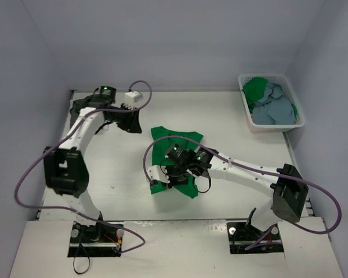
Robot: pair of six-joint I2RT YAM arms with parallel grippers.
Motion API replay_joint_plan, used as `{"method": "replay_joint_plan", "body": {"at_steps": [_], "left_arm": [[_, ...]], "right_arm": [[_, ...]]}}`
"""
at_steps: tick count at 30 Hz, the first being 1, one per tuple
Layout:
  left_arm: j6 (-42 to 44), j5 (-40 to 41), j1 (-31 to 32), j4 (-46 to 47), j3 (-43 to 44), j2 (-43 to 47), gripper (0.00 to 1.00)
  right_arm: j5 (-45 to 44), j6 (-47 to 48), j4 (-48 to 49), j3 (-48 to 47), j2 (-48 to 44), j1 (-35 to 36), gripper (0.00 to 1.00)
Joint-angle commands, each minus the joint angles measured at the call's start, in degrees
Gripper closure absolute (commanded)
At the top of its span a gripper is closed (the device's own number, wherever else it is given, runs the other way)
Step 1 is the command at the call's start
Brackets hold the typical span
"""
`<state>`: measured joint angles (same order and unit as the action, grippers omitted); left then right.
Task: Fold and stack the t-shirts
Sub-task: Grab one side of the 2/3 rectangular tshirt with right arm, then fold the long partially folded tshirt into a neat square
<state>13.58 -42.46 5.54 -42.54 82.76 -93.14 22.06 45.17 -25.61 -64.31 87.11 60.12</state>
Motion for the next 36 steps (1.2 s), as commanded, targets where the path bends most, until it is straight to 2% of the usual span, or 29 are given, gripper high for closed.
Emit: {"method": "replay_joint_plan", "body": {"at_steps": [1,2,5,8,12,22,36], "left_arm": [[0.3,-1.7,4.3,2.2,9.8,-12.1,0.7],[0.3,-2.4,4.9,1.2,15.4,-15.2,0.74],[-0.7,-3.8,7.3,-1.8,24.9,-25.1,0.87],[-1.8,-3.7,9.3,-1.2,28.9,-31.6,0.96],[-2.4,-3.2,11.5,-2.6,33.9,-37.3,1.0],[-0.7,0.4,14.9,-3.8,30.1,-40.4,1.0],[1.6,-3.2,15.7,-3.0,20.7,-37.0,1.0]], "right_arm": [[2.5,1.8,-0.1,-3.5,-0.7,-2.5,1.0],[2.5,1.9,-0.2,-3.6,-0.6,-3.2,1.0],[2.7,1.9,-0.2,-4.2,-0.4,-4.5,1.0],[3.1,1.7,-0.3,-4.8,-0.3,-5.5,1.0],[3.6,1.4,-0.3,-5.5,-0.4,-7.1,1.0],[5.5,2.7,-0.2,-8.4,1.1,-11.9,1.0],[8.2,8.4,-0.4,-16.5,9.8,-20.2,1.0]]}}
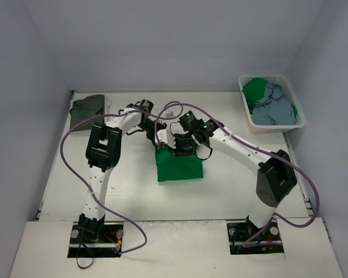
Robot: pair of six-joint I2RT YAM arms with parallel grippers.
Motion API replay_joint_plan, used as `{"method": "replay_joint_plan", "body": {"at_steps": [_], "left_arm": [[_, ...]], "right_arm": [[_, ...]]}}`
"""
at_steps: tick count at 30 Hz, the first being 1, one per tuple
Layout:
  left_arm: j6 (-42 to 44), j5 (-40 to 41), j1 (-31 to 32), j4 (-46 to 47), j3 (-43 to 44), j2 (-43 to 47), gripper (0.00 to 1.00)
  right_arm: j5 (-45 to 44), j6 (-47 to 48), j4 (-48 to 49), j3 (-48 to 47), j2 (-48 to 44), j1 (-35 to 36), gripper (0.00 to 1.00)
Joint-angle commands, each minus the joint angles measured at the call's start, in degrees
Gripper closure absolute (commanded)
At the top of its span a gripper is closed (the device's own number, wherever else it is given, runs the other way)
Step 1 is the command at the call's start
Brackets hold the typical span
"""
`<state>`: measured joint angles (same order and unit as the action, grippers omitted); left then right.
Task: Fold and stack the t-shirts
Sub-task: Fold the long partially folded tshirt into a neat square
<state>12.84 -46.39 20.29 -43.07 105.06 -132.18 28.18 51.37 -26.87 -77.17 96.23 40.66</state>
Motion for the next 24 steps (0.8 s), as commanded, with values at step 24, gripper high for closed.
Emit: {"method": "replay_joint_plan", "body": {"at_steps": [24], "left_arm": [[2.5,-3.0,4.1,-3.3,0.9,-0.4,1.0]], "right_arm": [[0.6,8.6,0.9,-16.2,16.2,-8.1,1.0]]}}
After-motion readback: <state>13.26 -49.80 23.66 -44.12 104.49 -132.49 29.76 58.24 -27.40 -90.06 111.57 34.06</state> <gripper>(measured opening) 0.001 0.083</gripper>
